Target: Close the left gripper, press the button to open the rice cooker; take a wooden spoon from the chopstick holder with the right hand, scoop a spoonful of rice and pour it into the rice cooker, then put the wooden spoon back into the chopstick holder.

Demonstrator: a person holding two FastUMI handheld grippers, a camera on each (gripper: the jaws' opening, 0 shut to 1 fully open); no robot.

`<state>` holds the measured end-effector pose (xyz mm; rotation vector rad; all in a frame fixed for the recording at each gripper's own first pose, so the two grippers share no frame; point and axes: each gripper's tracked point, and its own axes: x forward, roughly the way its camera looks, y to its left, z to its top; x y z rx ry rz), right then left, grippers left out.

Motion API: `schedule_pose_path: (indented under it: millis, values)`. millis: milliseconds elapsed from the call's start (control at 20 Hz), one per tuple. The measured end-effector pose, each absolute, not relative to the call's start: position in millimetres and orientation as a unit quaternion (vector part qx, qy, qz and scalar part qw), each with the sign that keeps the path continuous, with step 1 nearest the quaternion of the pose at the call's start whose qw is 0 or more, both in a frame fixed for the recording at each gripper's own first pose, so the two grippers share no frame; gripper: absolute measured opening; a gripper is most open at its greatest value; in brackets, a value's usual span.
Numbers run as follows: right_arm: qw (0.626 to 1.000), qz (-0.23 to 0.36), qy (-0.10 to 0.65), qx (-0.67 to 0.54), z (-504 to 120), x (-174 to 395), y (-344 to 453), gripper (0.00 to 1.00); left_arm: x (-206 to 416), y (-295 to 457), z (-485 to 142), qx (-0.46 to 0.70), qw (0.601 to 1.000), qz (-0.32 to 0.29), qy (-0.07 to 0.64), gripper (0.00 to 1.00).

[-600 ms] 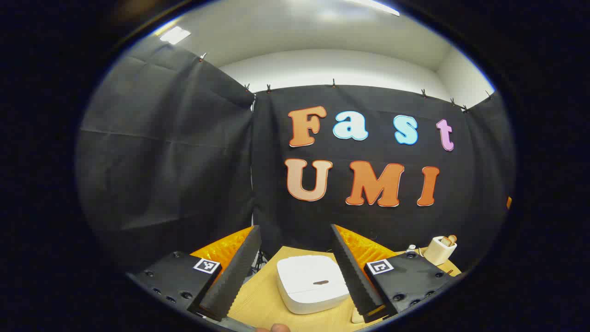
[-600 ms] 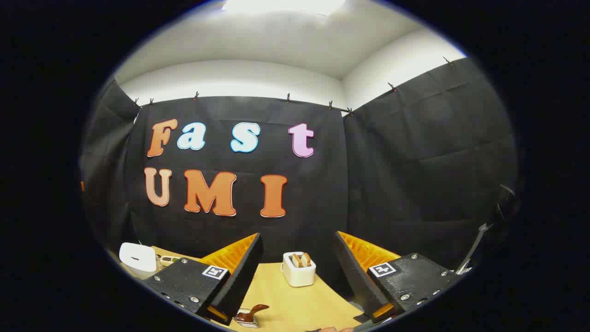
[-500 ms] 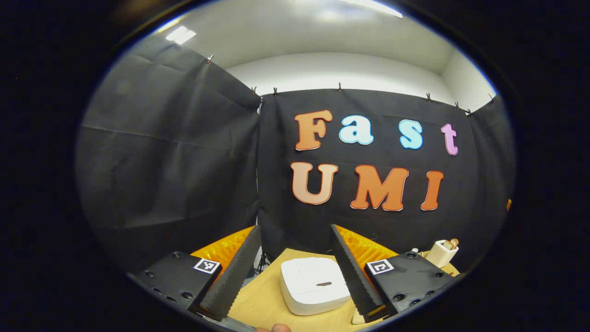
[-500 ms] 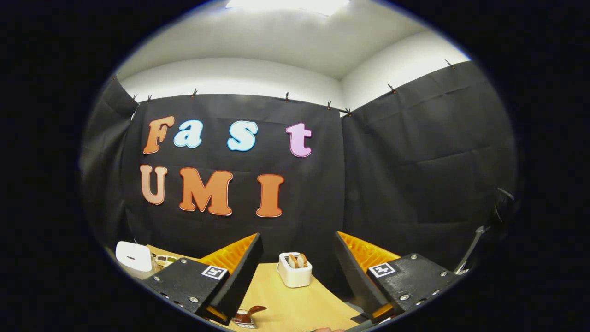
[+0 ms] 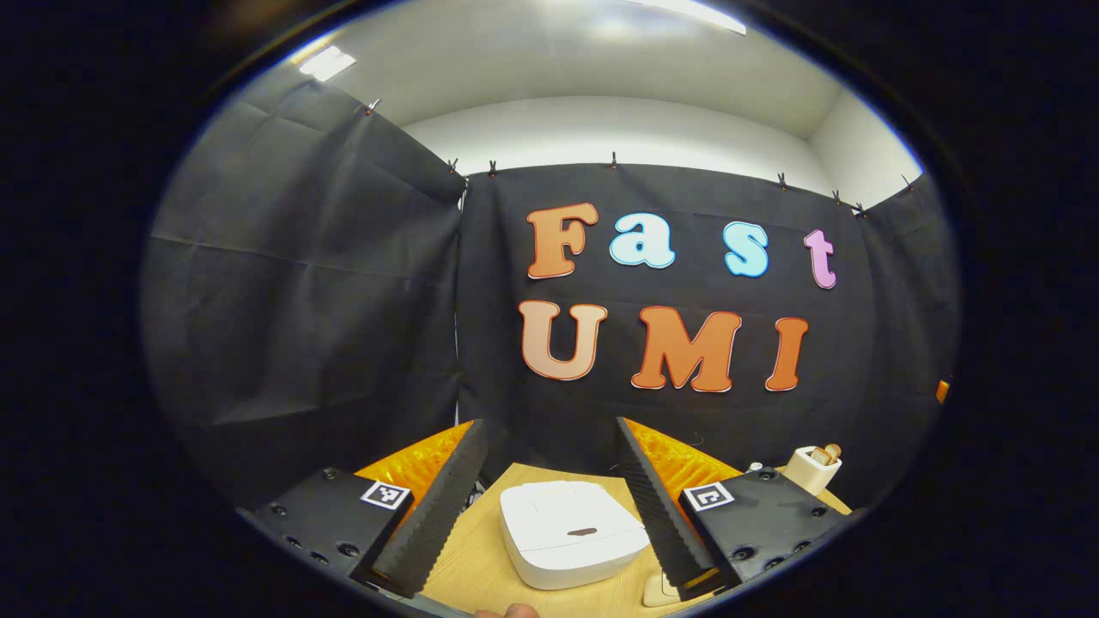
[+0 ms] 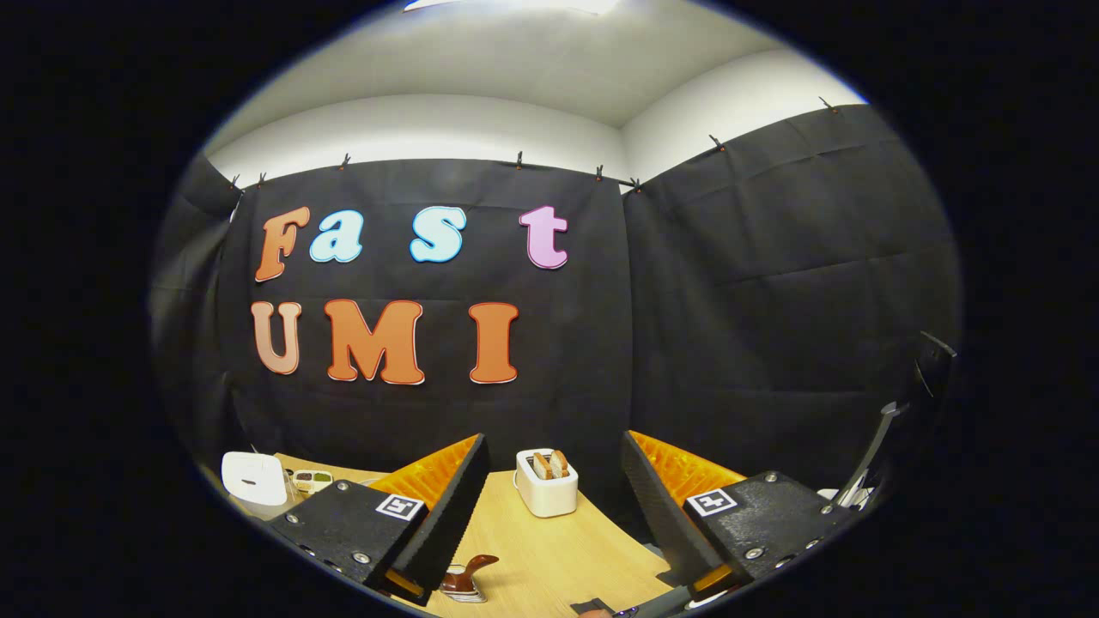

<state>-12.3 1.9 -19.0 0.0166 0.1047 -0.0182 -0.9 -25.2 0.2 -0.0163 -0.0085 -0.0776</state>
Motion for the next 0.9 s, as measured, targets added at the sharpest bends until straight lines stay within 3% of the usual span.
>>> schedule_pose_path:
  millis: [150,250,350,400,700,850,900]
  values:
    - [0.998,-0.011,0.058,-0.005,-20.4,-15.1,-0.8,0.91,1.7,-23.7,-1.7,-0.006,0.999,-0.036,0.001,1.0]
    - [0.998,-0.016,0.061,-0.006,-22.1,-16.5,-2.4,0.96,1.6,-23.2,-1.4,0.003,0.999,-0.036,0.001,1.0]
    - [0.998,-0.019,0.062,-0.004,-21.6,-16.5,-4.4,0.91,0.4,-28.7,-0.7,0.002,0.999,-0.043,0.002,1.0]
    - [0.998,-0.02,0.063,-0.003,-22.2,-17.1,-4.7,0.96,0.4,-31.4,-1.6,0.001,0.999,-0.047,0.003,1.0]
    - [0.998,-0.032,0.06,-0.003,-21.7,-15.7,-10.0,0.96,7.1,-39.6,-7.6,0.006,0.998,-0.053,0.013,1.0]
    - [0.998,-0.035,0.057,-0.01,-19.8,-14.9,-8.0,0.96,11.1,-43.5,-15.5,0.011,0.998,-0.053,0.022,0.84]
    - [0.998,-0.032,0.057,-0.012,-21.0,-15.1,-6.6,0.96,12.8,-44.7,-15.5,0.01,0.998,-0.054,0.024,0.75]
